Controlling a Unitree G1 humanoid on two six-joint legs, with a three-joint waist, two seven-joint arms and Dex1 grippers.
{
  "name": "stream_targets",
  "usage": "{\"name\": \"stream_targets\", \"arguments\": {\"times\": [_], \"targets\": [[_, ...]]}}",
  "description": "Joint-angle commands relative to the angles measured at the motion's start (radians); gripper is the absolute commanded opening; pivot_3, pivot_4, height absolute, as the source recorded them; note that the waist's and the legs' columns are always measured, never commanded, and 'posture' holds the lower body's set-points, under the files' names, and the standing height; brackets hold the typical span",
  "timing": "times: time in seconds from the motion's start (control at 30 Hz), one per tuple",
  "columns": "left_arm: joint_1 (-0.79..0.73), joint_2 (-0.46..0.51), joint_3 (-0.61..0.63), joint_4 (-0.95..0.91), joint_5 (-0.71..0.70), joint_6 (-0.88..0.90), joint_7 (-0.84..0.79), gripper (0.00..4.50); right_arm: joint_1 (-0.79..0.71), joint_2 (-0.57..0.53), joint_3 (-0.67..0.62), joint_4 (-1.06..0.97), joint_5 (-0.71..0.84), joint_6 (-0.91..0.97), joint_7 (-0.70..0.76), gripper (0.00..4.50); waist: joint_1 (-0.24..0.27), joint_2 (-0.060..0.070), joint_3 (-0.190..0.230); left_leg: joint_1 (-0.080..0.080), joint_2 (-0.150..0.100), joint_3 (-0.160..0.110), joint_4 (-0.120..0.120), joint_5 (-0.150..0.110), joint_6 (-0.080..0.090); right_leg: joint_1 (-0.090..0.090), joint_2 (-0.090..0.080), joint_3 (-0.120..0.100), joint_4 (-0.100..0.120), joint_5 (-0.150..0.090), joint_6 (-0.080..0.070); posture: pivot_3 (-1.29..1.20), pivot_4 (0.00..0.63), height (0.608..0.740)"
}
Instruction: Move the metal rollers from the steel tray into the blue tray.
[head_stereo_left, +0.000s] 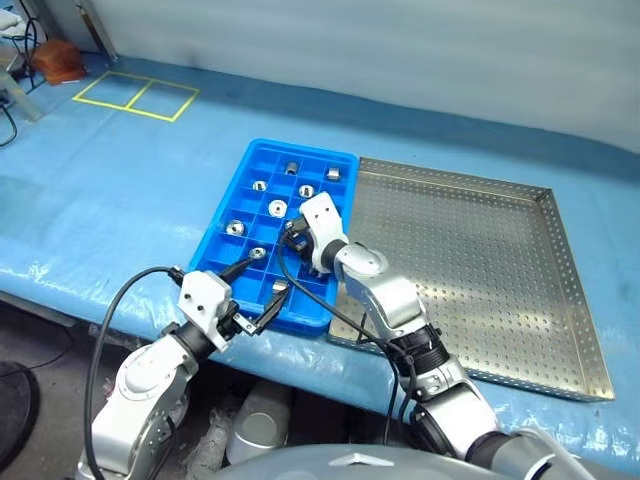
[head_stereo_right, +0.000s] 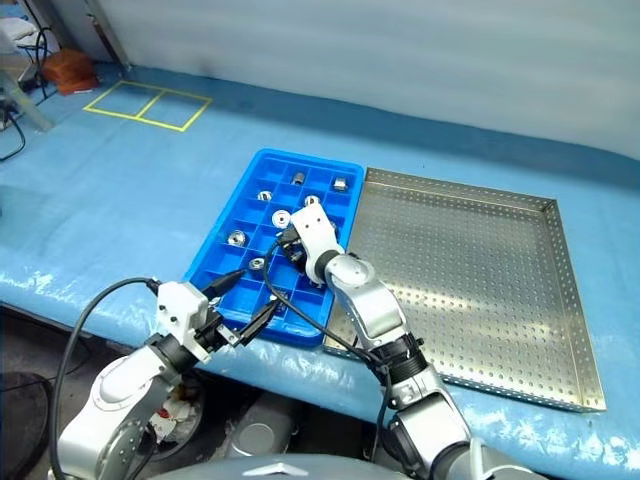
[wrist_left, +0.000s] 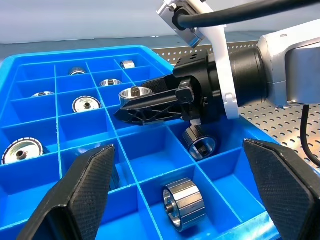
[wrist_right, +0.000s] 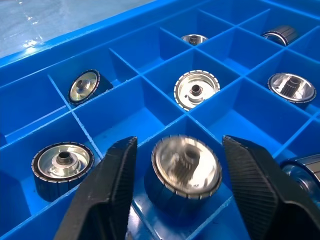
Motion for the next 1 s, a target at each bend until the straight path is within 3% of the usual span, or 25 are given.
{"name": "stream_targets", "arguments": {"times": [0.03,0.1,0.4,0.8,1.0], "targets": [[-0.021,0.002,-0.005,-0.023,-0.007,-0.017,-0.015,4.50,0.026,-0.011,-0.001,-0.088,0.006,0.016,0.011,4.05,0.004,0.000,0.000,0.000,0.000,0.000,0.000,0.000,0.000,0.000,0.000,0.000,0.000,0.000,0.000,0.43,0.150,0.740],[-0.030,0.005,-0.004,-0.017,-0.007,-0.017,-0.022,4.50,0.041,-0.031,0.002,-0.150,0.010,0.025,0.027,4.47,0.005,0.000,0.000,-0.001,0.000,0.000,0.000,0.000,0.000,-0.001,0.000,0.000,0.000,0.000,0.000,0.42,0.150,0.740],[-0.201,0.021,-0.005,0.093,-0.006,-0.009,-0.086,4.50,0.165,-0.214,-0.077,-0.490,0.055,0.098,0.093,4.47,-0.032,0.000,0.000,-0.005,0.000,0.001,0.000,0.000,0.000,-0.004,0.000,0.000,0.000,0.000,0.000,0.23,0.150,0.740],[-0.514,-0.065,-0.065,0.404,0.130,-0.091,-0.045,4.50,0.476,-0.385,-0.267,-0.787,0.084,0.204,0.073,4.47,-0.232,0.000,0.000,0.002,-0.002,-0.002,0.005,0.000,0.001,0.006,-0.001,0.001,0.000,0.001,0.002,0.05,0.150,0.740],[-0.555,-0.136,-0.079,0.478,0.194,-0.101,0.032,4.50,0.596,-0.358,-0.307,-0.830,0.089,0.207,0.027,4.47,-0.271,0.000,0.000,0.003,-0.001,-0.002,0.005,0.000,0.001,0.006,0.001,0.003,0.002,0.002,0.003,0.05,0.150,0.740]]}}
